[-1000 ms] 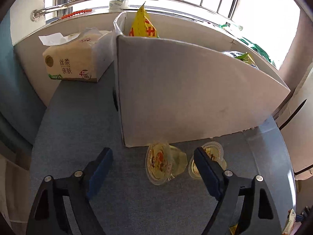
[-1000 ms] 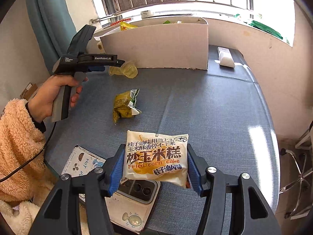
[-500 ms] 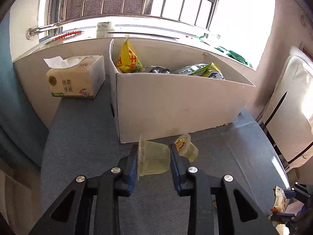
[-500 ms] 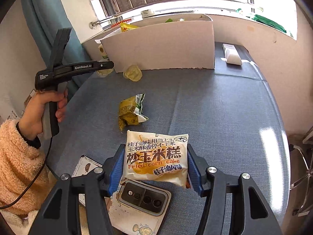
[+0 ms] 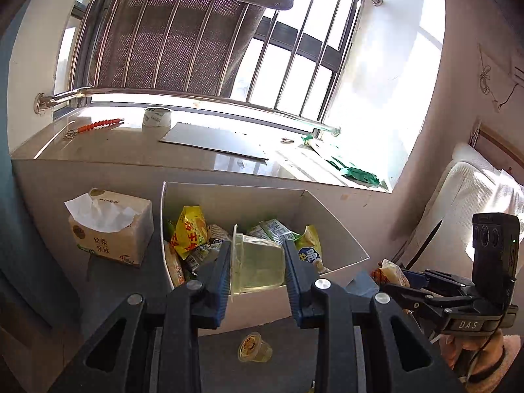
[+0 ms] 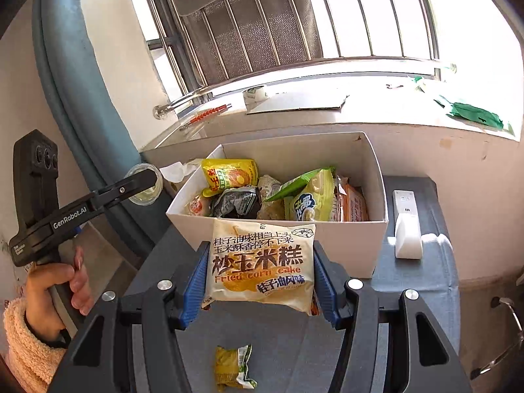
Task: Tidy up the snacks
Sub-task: 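Lower the jelly cup and cake pack into the box and open both grippers, then move the right gripper to the olive crumpled snack bag and grasp it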
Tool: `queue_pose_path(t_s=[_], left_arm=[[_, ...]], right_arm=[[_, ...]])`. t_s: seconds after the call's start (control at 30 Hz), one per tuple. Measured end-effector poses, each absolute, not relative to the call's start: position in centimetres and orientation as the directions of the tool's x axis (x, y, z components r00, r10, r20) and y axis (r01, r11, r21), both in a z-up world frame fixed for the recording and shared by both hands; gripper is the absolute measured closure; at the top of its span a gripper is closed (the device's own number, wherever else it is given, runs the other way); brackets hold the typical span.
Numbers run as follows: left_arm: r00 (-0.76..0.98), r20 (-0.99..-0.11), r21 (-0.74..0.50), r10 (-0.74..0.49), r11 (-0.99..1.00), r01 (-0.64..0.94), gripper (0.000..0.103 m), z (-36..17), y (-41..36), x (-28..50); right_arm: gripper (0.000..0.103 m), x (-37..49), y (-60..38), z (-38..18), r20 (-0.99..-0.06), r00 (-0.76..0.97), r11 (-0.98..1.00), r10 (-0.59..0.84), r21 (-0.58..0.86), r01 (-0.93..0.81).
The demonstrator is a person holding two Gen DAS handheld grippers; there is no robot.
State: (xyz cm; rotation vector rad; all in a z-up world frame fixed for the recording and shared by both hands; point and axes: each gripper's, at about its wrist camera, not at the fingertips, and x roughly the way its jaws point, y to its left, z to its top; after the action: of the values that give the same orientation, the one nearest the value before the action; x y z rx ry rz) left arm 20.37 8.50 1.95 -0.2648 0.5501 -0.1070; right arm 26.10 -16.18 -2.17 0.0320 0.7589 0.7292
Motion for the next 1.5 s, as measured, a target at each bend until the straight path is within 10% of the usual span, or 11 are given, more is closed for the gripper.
queue_pose_path(t_s=[0.3,0.4,1.5], left_arm=[[0.787,-0.585,-0.276,-0.196,0.961,0.034,0.064,1.3,7.7,30.0],[0.762,-0.618,-0.268,-0.195,0.963,0.029,0.001,0.5,7.9,31.1],[0.786,-0.594,-0.155,-0.175,0.983,0.102,0.0,-1.7,2.8,10.4]], right_arm=[[0.036,38.7,-12.9,-2.8,-0.681,0.535,0.856,0.501,0.298,-0.422],[0.002,39.5,-12.9,-2.8,-0.701,0.516,0.861,0.492,0.302,-0.41],[0.0,18.8,-19.8,-4.1,-0.649,0.586,0.811,0.486,0.086,-0.578]])
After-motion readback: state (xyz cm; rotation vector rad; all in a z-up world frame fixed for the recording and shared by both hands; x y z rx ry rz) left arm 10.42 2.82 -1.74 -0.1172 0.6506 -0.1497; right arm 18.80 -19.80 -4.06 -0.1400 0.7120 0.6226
